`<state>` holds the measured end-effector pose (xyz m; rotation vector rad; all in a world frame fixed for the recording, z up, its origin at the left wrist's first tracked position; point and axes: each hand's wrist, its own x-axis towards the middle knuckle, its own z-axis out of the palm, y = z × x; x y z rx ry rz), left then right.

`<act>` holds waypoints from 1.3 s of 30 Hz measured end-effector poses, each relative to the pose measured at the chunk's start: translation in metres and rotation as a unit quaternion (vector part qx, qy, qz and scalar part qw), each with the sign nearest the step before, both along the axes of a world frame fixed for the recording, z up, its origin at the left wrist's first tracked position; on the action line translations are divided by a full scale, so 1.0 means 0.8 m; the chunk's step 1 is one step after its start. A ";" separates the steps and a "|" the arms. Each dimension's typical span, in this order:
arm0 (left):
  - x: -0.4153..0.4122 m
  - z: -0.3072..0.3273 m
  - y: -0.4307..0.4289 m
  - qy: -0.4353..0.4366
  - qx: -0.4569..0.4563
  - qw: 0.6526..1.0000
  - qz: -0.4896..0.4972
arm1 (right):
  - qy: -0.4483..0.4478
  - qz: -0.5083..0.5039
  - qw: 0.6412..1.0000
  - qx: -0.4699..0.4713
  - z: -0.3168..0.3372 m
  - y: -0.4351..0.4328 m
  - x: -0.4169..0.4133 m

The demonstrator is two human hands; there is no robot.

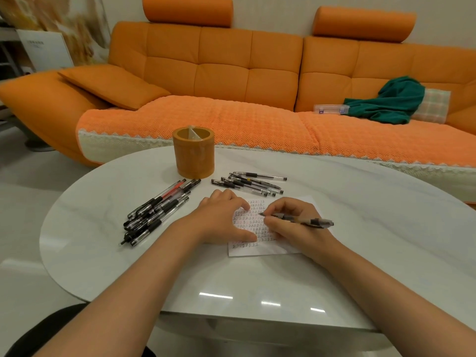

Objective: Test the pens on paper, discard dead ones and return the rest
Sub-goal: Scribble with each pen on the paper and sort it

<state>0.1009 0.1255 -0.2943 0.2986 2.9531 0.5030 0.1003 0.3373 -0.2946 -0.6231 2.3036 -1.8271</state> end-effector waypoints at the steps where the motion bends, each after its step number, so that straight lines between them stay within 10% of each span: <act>1: 0.000 0.000 -0.001 0.000 0.000 1.000 -0.001 | 0.056 -0.005 0.998 0.029 0.000 0.002 -0.002; 6: 0.001 0.000 -0.001 0.002 -0.005 1.000 -0.006 | 0.368 -0.020 0.882 0.294 0.005 0.011 -0.025; 11: 0.006 -0.004 -0.007 0.020 0.001 1.000 -0.008 | 0.339 -0.056 0.806 0.482 0.017 -0.004 -0.018; 25: 0.018 0.016 -0.070 0.164 -0.132 0.963 0.166 | 0.244 -0.056 0.827 0.502 0.012 -0.052 -0.011; 39: 0.016 0.014 -0.098 0.120 -0.233 0.939 0.222 | 0.240 -0.035 0.861 0.448 0.004 -0.103 -0.079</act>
